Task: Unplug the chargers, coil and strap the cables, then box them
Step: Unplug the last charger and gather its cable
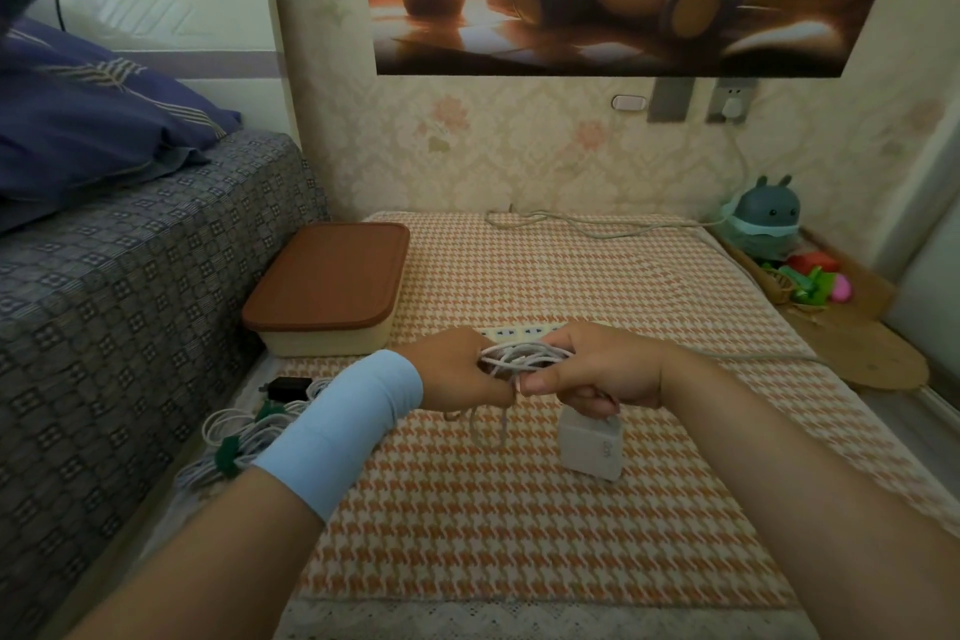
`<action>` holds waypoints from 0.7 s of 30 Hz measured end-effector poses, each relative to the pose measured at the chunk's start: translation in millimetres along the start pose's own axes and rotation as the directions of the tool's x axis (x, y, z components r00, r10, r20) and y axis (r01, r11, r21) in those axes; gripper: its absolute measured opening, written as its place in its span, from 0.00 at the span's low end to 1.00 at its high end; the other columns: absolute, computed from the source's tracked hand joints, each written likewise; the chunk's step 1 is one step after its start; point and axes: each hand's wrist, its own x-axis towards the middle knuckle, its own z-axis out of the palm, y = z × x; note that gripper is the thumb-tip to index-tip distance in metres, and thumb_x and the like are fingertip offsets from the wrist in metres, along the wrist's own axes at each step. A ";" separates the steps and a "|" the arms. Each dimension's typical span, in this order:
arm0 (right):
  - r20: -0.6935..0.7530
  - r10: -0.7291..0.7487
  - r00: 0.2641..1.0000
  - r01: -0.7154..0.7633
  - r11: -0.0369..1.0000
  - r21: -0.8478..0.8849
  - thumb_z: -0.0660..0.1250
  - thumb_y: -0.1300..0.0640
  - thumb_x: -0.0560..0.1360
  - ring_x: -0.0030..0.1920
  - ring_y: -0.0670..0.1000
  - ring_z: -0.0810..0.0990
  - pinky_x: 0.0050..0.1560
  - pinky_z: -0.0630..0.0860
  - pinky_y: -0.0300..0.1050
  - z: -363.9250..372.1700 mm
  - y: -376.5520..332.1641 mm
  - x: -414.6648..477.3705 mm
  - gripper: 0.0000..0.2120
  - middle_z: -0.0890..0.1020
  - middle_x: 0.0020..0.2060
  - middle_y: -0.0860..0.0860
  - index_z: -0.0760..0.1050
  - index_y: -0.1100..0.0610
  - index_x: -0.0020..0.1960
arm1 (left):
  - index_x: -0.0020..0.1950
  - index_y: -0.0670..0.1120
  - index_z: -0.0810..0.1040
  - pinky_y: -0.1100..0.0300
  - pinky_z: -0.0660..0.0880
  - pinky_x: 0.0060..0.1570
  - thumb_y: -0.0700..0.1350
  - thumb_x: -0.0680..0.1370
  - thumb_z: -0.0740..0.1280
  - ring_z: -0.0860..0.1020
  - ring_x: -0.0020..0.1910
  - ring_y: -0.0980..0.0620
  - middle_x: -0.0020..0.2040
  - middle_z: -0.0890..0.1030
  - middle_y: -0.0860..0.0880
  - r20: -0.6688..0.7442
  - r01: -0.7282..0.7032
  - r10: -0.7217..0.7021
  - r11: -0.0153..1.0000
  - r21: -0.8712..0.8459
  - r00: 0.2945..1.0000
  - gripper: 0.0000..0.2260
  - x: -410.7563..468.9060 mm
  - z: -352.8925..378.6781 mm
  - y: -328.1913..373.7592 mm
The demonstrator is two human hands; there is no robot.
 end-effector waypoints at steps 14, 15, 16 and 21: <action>-0.409 -0.189 0.893 0.017 0.921 -0.388 0.69 0.48 0.79 0.42 0.51 0.82 0.45 0.79 0.52 -3.8 16.1 5.1 0.07 0.82 0.43 0.52 0.79 0.51 0.52 | 0.36 0.45 0.71 0.53 0.76 0.36 0.51 0.80 0.66 0.69 0.23 0.50 0.26 0.67 0.48 -0.105 -0.041 -0.062 0.642 -0.766 0.992 0.16 12.3 5.6 -2.7; -0.395 -0.163 0.904 -0.011 0.915 -0.403 0.66 0.46 0.80 0.44 0.55 0.81 0.47 0.78 0.55 -2.8 16.4 6.9 0.10 0.82 0.44 0.54 0.77 0.53 0.51 | 0.37 0.45 0.72 0.53 0.76 0.36 0.51 0.80 0.66 0.69 0.23 0.50 0.26 0.66 0.49 -0.117 -0.051 -0.073 0.593 -0.803 0.990 0.15 13.6 6.8 -2.4; -0.378 -0.135 0.916 -0.035 0.911 -0.410 0.64 0.45 0.82 0.45 0.58 0.81 0.48 0.77 0.56 -0.7 16.0 8.6 0.13 0.82 0.44 0.56 0.76 0.55 0.52 | 0.38 0.45 0.72 0.53 0.76 0.36 0.50 0.80 0.66 0.69 0.23 0.50 0.26 0.66 0.49 -0.133 -0.065 -0.085 0.552 -0.832 0.987 0.14 15.1 8.2 -1.9; -0.386 -0.068 0.920 0.000 0.985 -0.174 0.59 0.48 0.85 0.38 0.51 0.79 0.45 0.74 0.48 15.2 9.4 18.4 0.13 0.79 0.38 0.54 0.72 0.55 0.46 | 0.41 0.44 0.75 0.54 0.76 0.33 0.51 0.80 0.66 0.73 0.27 0.50 0.31 0.69 0.49 -0.255 -0.176 -0.162 0.390 -0.904 0.953 0.12 19.5 12.2 5.7</action>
